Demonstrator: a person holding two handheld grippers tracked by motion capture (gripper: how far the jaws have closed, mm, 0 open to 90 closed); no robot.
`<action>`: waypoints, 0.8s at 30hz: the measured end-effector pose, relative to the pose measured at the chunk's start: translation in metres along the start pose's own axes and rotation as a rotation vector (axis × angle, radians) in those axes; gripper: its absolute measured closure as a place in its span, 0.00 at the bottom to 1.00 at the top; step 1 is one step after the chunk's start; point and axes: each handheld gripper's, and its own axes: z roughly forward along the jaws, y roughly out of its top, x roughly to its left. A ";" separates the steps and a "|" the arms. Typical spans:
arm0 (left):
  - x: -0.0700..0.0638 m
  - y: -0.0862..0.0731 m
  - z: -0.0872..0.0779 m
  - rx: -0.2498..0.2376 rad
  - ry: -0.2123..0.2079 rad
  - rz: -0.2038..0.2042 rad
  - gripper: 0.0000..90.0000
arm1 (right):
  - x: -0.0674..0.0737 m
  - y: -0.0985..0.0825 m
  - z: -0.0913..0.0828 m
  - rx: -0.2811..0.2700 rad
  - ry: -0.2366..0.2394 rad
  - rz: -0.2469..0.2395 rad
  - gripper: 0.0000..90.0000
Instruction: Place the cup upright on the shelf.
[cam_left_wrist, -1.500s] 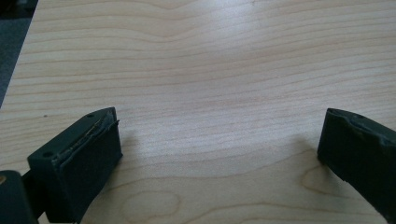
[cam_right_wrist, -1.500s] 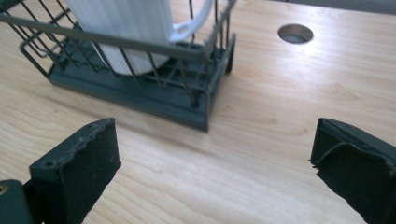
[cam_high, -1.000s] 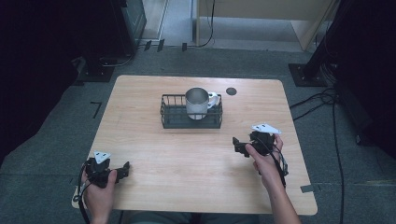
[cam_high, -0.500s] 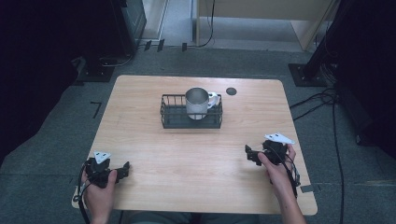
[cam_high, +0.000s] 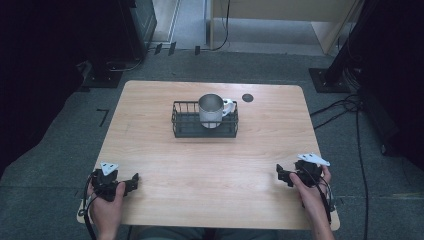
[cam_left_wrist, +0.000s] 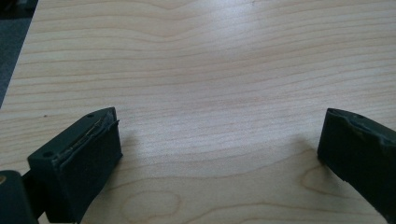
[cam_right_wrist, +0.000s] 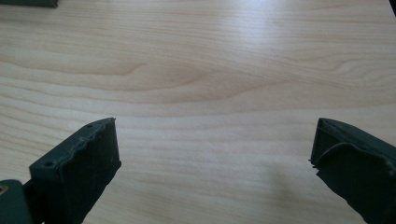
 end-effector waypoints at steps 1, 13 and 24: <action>0.000 0.000 0.000 0.000 0.000 0.000 0.00 | -0.002 -0.002 -0.001 0.002 -0.003 0.002 0.01; 0.000 0.000 0.000 0.000 0.000 0.000 0.00 | -0.026 -0.024 -0.011 0.028 -0.063 0.017 0.01; 0.000 0.000 0.000 0.000 0.000 0.000 0.00 | -0.038 -0.042 -0.019 0.035 -0.084 0.016 0.00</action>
